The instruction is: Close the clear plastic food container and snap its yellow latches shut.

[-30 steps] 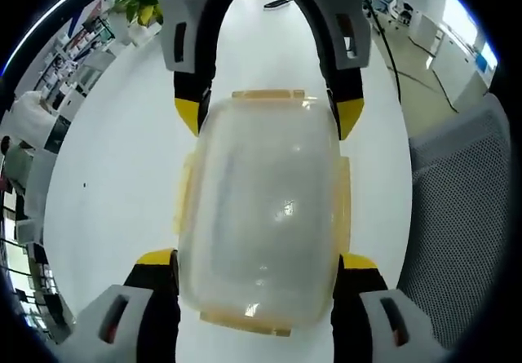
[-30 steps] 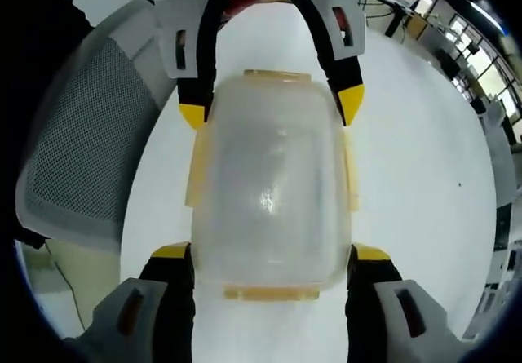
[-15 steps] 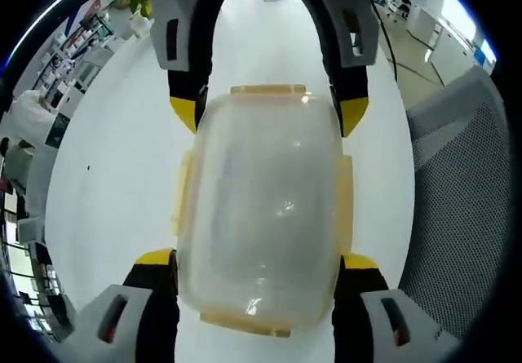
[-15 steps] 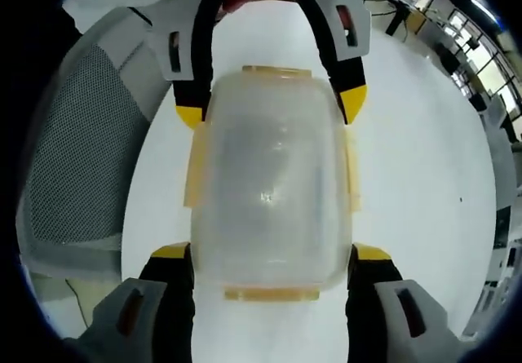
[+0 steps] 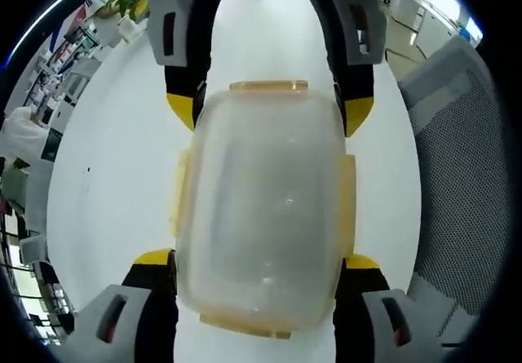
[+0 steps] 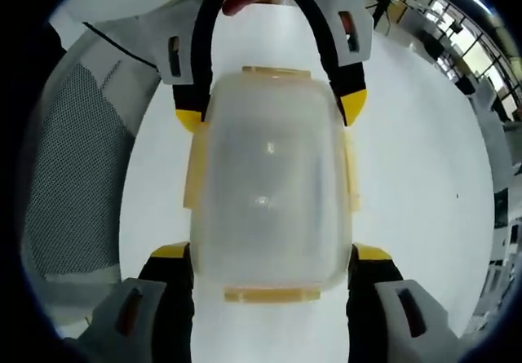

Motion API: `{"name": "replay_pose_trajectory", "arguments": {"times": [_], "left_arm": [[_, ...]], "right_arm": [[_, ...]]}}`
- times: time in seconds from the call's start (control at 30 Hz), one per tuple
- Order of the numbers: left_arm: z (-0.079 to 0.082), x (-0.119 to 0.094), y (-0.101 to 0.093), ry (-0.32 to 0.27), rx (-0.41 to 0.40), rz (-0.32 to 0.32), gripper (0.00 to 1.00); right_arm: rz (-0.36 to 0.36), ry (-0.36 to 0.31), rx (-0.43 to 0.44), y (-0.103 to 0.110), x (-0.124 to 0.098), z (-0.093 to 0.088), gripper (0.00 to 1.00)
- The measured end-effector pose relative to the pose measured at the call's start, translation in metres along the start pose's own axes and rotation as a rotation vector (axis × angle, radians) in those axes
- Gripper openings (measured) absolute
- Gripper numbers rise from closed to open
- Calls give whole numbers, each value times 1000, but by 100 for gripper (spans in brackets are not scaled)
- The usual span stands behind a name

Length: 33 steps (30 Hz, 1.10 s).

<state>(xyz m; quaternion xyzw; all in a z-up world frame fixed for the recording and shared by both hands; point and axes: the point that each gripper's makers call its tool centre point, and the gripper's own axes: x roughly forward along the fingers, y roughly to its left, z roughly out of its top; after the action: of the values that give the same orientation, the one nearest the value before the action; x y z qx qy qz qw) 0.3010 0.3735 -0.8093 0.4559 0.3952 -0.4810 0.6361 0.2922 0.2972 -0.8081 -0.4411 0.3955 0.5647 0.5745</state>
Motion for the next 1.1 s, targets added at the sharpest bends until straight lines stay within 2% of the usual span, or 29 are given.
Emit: {"name": "replay_pose_trajectory", "arguments": {"times": [0.23, 0.33, 0.93, 1.1], "left_arm": [[-4, 2, 9, 7, 25, -2, 76], [-5, 2, 16, -7, 31, -4, 76], [-3, 14, 67, -9, 58, -5, 76], [-1, 15, 73, -7, 50, 0, 76]], "right_arm": [[-7, 20, 11, -7, 2, 3, 75], [-13, -2, 23, -14, 2, 4, 75], [-24, -10, 49, -63, 5, 6, 75], [-26, -14, 34, -69, 5, 4, 75]]}}
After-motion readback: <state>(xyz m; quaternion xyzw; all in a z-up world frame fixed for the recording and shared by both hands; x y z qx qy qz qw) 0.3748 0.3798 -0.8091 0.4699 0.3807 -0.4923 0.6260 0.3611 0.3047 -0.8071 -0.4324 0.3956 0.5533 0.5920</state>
